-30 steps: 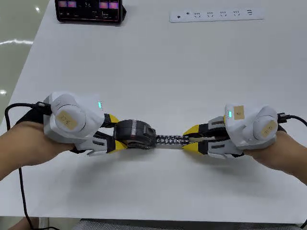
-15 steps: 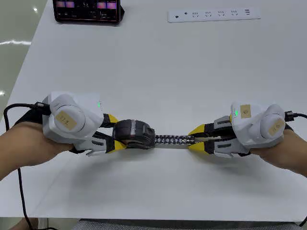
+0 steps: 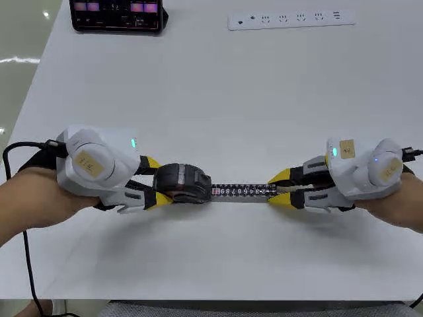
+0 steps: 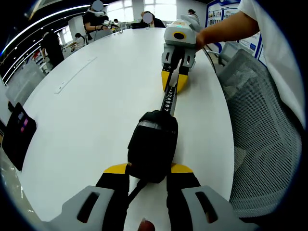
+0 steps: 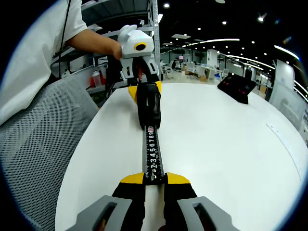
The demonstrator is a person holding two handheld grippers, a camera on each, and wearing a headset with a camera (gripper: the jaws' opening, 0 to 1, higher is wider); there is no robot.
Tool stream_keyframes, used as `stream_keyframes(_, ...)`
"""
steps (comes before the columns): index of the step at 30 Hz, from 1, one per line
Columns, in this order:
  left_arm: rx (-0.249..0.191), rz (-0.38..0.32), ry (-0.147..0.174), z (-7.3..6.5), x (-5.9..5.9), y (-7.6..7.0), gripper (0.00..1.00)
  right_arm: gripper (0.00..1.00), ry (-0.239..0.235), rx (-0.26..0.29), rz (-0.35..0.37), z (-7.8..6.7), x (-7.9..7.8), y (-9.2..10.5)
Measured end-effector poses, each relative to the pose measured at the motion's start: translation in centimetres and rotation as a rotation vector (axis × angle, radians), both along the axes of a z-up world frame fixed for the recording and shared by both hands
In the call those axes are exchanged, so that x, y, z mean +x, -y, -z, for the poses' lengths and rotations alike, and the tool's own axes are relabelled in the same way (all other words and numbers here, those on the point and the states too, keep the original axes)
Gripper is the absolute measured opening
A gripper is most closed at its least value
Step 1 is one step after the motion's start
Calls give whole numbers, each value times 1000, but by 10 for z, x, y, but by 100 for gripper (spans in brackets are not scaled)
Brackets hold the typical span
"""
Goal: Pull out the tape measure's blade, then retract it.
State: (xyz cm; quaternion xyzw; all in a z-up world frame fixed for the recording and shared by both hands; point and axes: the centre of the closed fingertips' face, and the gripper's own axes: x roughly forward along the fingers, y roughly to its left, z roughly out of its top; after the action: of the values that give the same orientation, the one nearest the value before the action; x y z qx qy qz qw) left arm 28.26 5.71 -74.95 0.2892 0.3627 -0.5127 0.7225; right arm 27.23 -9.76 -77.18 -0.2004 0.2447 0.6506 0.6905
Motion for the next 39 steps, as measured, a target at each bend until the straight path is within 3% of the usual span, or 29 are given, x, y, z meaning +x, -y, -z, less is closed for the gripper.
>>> stream_keyframes(39,-1,-14,3,0,-1,1,24,10,18,-61,-2,0,3,36)
